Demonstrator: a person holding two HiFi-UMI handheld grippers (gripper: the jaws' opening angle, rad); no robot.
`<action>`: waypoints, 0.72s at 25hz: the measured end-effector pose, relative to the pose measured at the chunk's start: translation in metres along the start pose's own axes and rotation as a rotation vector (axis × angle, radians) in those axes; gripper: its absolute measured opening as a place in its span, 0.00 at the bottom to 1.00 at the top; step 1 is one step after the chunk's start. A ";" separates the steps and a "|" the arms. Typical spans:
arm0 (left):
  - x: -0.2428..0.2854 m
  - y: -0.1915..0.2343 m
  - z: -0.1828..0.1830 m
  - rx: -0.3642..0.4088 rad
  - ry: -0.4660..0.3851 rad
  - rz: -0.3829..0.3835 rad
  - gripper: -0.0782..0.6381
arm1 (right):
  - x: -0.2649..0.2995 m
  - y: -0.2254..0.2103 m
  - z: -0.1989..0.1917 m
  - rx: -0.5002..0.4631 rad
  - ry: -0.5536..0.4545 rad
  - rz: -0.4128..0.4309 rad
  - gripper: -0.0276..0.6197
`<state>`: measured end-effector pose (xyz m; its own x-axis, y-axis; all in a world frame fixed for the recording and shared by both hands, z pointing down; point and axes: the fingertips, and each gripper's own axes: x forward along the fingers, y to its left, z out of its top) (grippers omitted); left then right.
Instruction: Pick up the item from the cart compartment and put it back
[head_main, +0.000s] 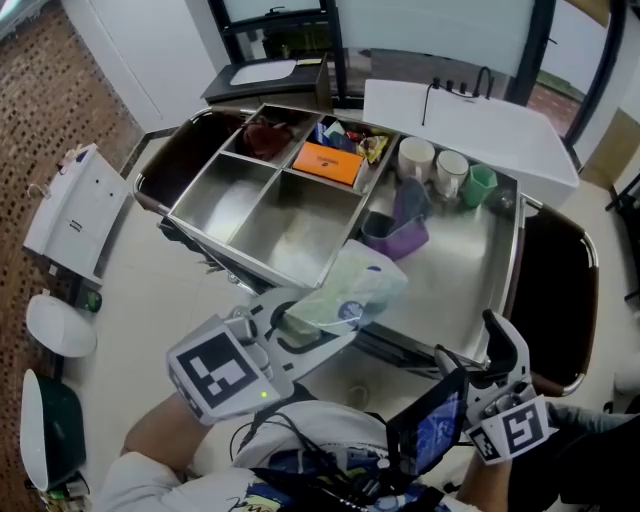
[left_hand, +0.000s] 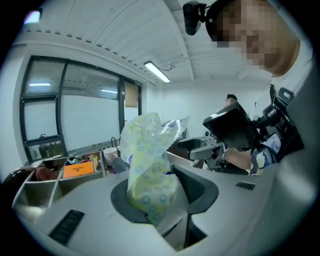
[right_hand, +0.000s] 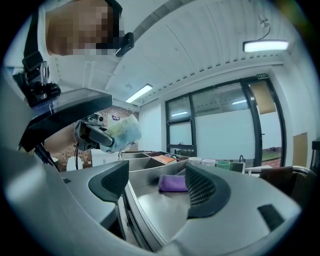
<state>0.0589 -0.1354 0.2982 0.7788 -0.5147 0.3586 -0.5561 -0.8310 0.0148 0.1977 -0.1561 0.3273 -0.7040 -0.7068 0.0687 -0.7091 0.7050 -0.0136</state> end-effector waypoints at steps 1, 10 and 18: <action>-0.004 0.007 0.002 -0.011 -0.013 0.016 0.28 | 0.003 0.000 -0.001 -0.005 0.002 0.000 0.62; -0.068 0.163 -0.004 -0.024 0.020 0.267 0.28 | 0.042 0.007 0.003 -0.076 0.021 -0.025 0.62; -0.069 0.353 -0.048 -0.094 0.133 0.371 0.28 | 0.089 0.022 0.014 -0.067 0.050 -0.135 0.62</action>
<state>-0.2053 -0.3836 0.3234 0.4790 -0.7391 0.4735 -0.8214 -0.5677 -0.0551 0.1189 -0.2047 0.3188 -0.5983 -0.7930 0.1149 -0.7919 0.6071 0.0660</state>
